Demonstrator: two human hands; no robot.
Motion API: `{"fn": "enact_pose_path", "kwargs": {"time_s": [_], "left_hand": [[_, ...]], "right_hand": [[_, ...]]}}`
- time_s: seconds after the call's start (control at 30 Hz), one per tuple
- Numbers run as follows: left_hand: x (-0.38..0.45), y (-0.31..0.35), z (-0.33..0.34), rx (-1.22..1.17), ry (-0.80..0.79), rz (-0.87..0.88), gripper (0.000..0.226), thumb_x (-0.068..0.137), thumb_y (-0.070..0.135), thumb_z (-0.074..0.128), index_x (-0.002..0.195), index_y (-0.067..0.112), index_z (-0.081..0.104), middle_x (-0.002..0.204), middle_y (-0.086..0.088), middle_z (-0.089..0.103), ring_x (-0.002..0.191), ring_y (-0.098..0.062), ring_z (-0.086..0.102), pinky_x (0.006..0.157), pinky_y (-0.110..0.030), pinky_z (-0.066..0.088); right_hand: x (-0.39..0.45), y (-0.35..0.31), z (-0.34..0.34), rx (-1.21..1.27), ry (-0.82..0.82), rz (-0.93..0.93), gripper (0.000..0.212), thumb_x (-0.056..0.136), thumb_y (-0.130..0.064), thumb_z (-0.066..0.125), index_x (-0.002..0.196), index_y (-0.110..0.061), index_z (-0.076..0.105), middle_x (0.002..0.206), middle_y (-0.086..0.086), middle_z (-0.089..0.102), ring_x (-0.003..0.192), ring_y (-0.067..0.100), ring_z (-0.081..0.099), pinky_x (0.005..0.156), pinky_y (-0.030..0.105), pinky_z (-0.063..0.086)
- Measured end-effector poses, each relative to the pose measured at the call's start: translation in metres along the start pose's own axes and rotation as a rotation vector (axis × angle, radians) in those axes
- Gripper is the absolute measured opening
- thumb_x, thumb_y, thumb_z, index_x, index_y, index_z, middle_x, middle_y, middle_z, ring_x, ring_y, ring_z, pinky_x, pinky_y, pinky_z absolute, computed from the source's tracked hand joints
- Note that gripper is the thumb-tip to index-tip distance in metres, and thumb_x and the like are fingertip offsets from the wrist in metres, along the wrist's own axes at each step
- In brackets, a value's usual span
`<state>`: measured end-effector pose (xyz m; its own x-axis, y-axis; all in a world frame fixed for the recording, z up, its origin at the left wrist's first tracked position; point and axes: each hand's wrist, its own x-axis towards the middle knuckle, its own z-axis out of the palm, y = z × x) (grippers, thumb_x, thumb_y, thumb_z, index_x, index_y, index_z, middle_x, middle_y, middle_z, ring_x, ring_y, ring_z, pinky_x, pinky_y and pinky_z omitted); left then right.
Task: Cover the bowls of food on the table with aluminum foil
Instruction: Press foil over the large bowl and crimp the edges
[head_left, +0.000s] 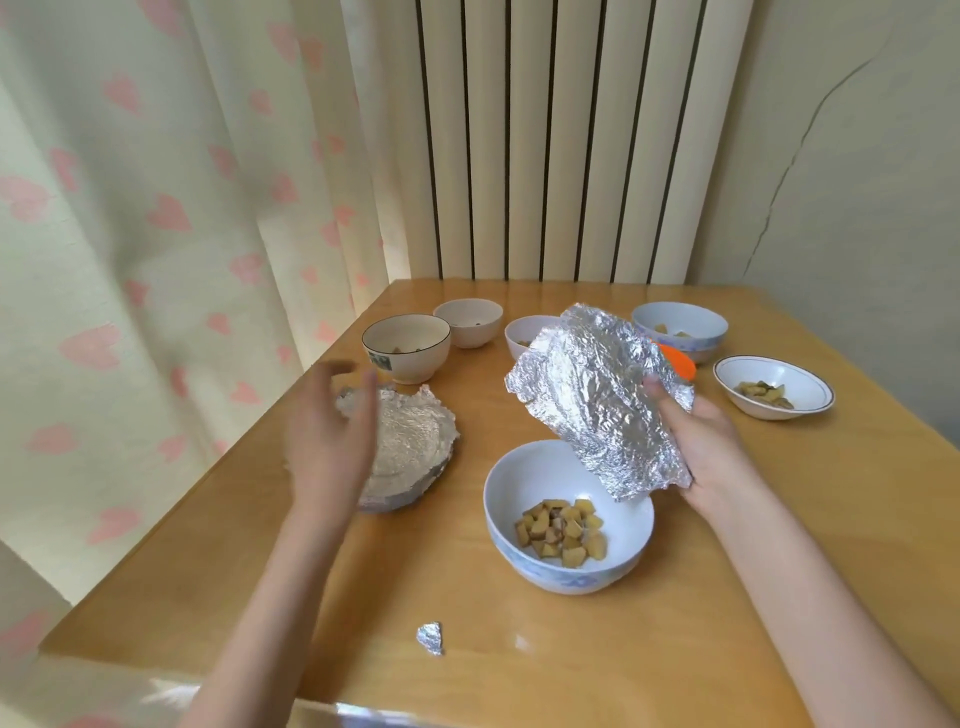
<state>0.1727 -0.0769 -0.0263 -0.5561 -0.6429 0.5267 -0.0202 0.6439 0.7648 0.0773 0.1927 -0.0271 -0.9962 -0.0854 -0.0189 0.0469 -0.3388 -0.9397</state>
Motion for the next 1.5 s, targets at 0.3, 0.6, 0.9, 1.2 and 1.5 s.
{"fn": "enact_pose_path", "kwargs": {"time_s": [0.3, 0.6, 0.9, 1.2, 1.5], "left_hand": [[-0.029, 0.084, 0.020, -0.721, -0.869, -0.350, 0.052, 0.078, 0.052, 0.072, 0.096, 0.003, 0.070, 0.090, -0.011, 0.073, 0.077, -0.033, 0.068, 0.073, -0.034, 0.056], [-0.039, 0.054, 0.018, -0.539, -0.766, -0.248, 0.016, 0.080, 0.013, 0.076, 0.088, 0.002, 0.069, 0.080, -0.012, 0.075, 0.068, -0.023, 0.069, 0.064, -0.033, 0.057], [-0.039, 0.062, 0.027, -0.528, -0.516, -0.266, 0.035, 0.091, 0.035, 0.065, 0.081, 0.004, 0.054, 0.050, -0.006, 0.032, 0.035, -0.012, 0.022, 0.038, -0.019, 0.016], [-0.046, 0.053, 0.028, -0.210, -0.243, 0.051, 0.049, 0.093, 0.035, 0.064, 0.071, -0.003, 0.044, 0.056, -0.012, 0.033, 0.052, -0.016, 0.025, 0.050, -0.027, 0.018], [-0.046, 0.049, 0.029, -0.086, -0.311, 0.000, 0.042, 0.094, 0.035, 0.061, 0.073, 0.000, 0.049, 0.058, -0.023, 0.047, 0.050, -0.027, 0.039, 0.051, -0.035, 0.031]], "right_hand": [[-0.020, 0.000, 0.012, -0.237, -0.045, -0.191, 0.047, 0.067, -0.040, 0.078, 0.105, -0.015, 0.066, 0.099, 0.003, 0.074, 0.089, 0.021, 0.071, 0.082, 0.042, 0.055], [-0.025, -0.005, 0.017, -0.393, -0.021, -0.329, 0.056, 0.080, -0.045, 0.067, 0.124, -0.012, 0.061, 0.121, -0.007, 0.063, 0.115, 0.014, 0.057, 0.101, 0.032, 0.043], [-0.033, -0.006, 0.020, -0.545, -0.123, -0.433, 0.060, 0.091, -0.041, 0.049, 0.066, 0.013, 0.040, 0.046, -0.011, 0.021, 0.047, 0.005, 0.020, 0.045, 0.022, 0.015], [-0.037, -0.018, 0.016, -0.414, -0.267, -0.108, 0.030, 0.071, -0.045, 0.066, 0.098, -0.031, 0.064, 0.104, -0.006, 0.070, 0.097, 0.008, 0.063, 0.083, 0.024, 0.049], [-0.045, -0.027, 0.006, -0.645, -0.324, 0.107, 0.048, 0.079, -0.022, 0.074, 0.120, -0.035, 0.051, 0.088, 0.000, 0.065, 0.044, 0.001, 0.049, 0.028, 0.015, 0.023]]}}
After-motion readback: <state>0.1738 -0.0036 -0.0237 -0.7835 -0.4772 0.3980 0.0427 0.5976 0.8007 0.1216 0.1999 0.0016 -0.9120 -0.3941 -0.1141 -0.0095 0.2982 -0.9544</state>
